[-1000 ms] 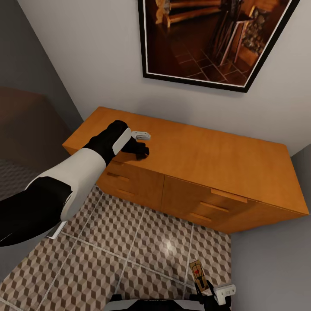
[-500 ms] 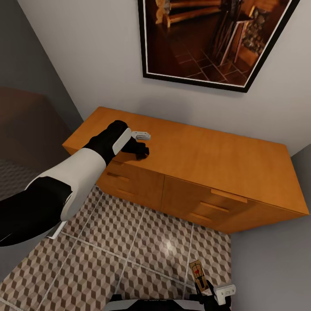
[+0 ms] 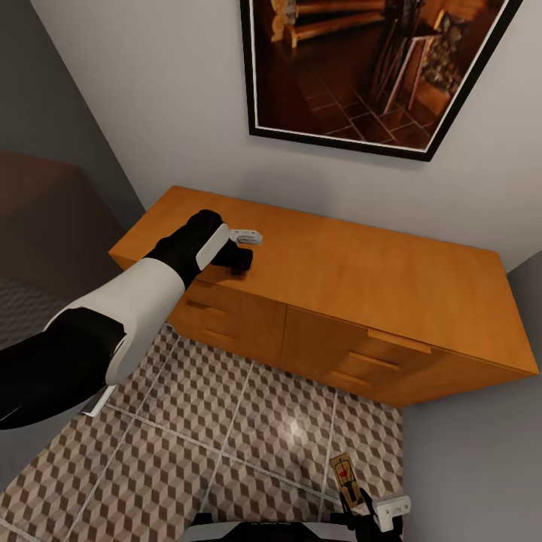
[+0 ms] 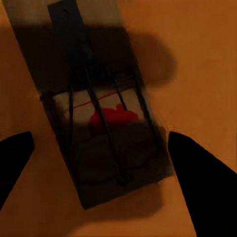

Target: Take the four mousetraps from the cabinet in the bathroom and place them on the bathroom floor. Make sure all four end up on the same floor surface, and ensure that at least two of them are either under or directly next to the same bathroom sink.

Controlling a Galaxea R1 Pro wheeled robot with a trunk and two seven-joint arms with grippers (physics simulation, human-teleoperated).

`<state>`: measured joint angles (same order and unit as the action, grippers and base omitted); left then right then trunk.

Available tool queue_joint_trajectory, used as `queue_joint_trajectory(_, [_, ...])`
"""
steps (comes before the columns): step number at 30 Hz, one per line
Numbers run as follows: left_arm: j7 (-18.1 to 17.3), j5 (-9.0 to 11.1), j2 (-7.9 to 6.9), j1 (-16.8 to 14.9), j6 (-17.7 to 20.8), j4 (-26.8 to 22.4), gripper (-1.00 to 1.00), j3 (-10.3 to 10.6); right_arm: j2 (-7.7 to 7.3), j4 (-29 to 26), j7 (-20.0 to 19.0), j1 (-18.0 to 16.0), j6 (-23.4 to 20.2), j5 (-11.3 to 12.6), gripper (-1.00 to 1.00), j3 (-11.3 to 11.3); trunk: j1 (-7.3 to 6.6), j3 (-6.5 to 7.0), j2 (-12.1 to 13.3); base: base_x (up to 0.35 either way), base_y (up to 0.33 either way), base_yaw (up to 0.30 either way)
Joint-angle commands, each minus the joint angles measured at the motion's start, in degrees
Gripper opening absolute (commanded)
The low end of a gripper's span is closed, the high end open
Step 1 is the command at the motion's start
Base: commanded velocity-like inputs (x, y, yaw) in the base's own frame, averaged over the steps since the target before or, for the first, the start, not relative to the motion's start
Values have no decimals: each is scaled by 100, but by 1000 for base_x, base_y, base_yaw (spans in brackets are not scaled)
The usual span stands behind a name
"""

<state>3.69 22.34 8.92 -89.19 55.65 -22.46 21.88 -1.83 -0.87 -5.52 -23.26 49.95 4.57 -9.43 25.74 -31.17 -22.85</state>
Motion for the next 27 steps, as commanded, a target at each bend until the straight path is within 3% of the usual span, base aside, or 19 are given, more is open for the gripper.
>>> queue_joint_trajectory(1, [36, 166, -4, -1, 8, 181, -100, 36, -2, 4, -78, -3, 14, 70, -100, -6, 4, -8, -7, 0, 0, 0])
queue_joint_trajectory(22, [40, 159, -4, 0, 8, 128, -100, 31, 0, 6, -76, -3, 8, 70, -100, -6, 4, -8, -7, 0, 0, 0])
queue_joint_trajectory(27, [50, 157, -4, 1, 34, -202, -100, 22, 0, 5, -75, -3, 6, 70, -100, -6, 4, -8, -7, 0, 0, 0])
